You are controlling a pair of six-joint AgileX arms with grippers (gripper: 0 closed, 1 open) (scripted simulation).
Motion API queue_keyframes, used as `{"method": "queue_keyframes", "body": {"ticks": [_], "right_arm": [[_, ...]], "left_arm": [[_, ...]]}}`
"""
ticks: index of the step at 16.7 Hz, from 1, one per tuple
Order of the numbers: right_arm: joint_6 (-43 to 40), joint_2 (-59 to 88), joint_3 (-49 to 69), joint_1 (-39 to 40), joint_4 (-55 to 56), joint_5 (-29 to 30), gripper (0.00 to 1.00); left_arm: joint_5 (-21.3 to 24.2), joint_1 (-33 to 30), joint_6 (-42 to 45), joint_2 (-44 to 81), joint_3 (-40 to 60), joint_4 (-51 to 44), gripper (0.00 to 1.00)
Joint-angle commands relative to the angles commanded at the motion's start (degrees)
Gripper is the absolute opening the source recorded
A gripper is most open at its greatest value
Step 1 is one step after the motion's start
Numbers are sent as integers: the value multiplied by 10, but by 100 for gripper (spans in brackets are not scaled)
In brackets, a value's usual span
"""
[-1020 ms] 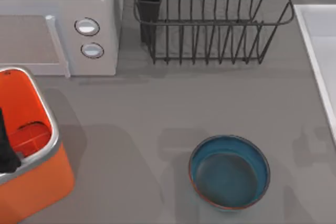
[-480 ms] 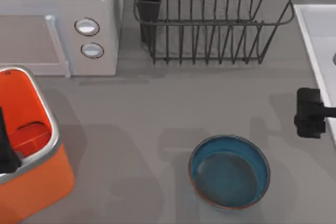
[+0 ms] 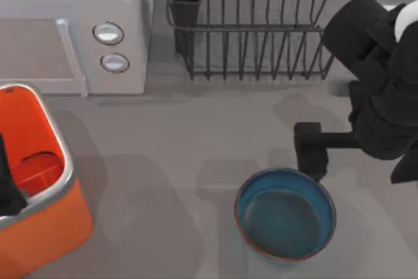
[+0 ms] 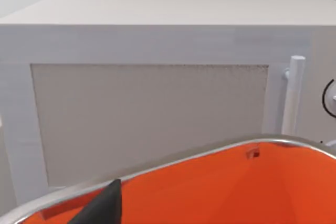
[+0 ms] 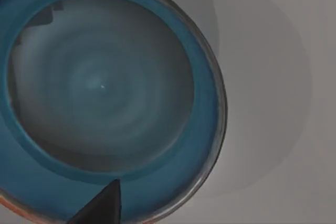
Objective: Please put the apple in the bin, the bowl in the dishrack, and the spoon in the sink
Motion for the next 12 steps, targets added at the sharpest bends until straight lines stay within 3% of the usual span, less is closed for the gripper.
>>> {"method": "queue_keyframes", "body": {"ticks": [8,12], "right_arm": [[10,29,19,10,-22,-4,100],[10,52,-28,12,41,-4,100]], "left_arm": [[0,0,0,0,0,0,100],[0,0,0,0,0,0,100]]}}
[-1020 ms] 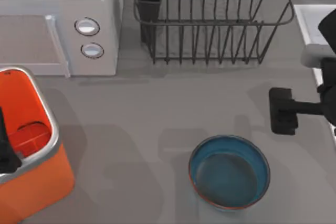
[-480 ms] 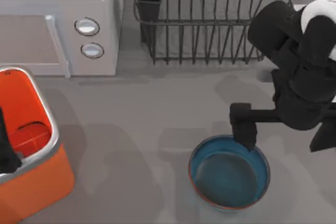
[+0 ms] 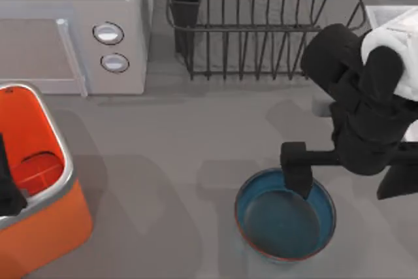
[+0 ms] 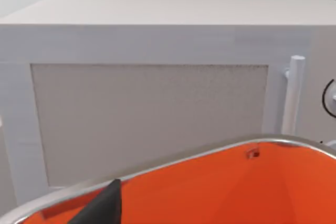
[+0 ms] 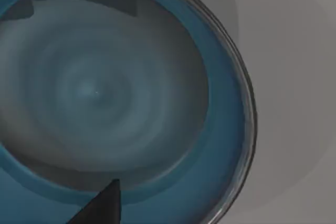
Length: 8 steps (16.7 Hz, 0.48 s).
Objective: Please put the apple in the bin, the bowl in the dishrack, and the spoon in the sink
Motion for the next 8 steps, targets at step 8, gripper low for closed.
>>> {"method": "queue_keyframes", "body": {"ticks": [8], "right_arm": [[3,52,-106,3,163,0,100]], "left_arm": [[0,0,0,0,0,0,100]]}}
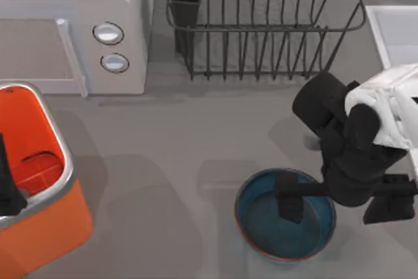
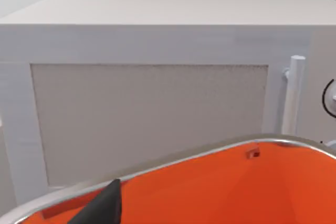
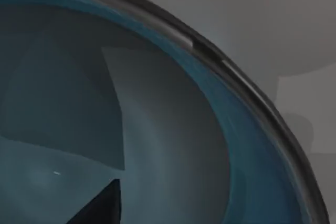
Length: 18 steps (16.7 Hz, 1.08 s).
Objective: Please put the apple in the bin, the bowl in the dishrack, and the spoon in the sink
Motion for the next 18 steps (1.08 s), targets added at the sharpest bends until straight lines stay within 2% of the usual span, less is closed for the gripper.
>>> {"method": "queue_keyframes", "body": {"ticks": [3,16,18], "right_arm": [[0,0,0,0,0,0,100],[0,0,0,0,0,0,2],[0,0,0,0,0,0,0]], "left_arm": [[0,0,0,0,0,0,100],[0,0,0,0,0,0,100],[0,0,0,0,0,0,100]]}}
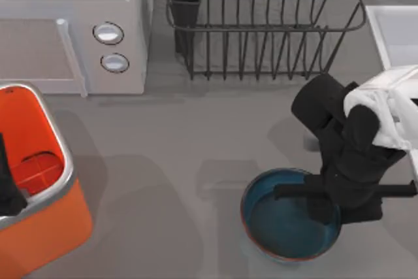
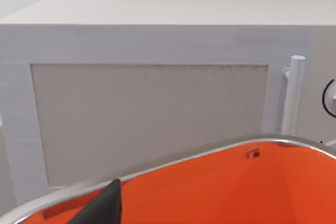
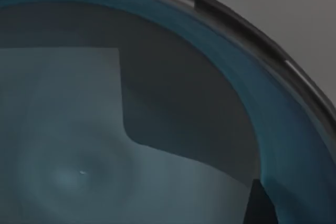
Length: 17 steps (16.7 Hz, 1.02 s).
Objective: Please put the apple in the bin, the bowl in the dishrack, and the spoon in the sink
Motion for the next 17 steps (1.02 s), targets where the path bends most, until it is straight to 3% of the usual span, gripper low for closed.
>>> {"method": "queue_keyframes", "body": {"ticks": [9,17], "right_arm": [[-1,-4,8,0,-10,0,0],[-2,-57,124,-1,-184,0,0]], "left_arm": [[0,0,0,0,0,0,100],[0,0,0,0,0,0,100]]}}
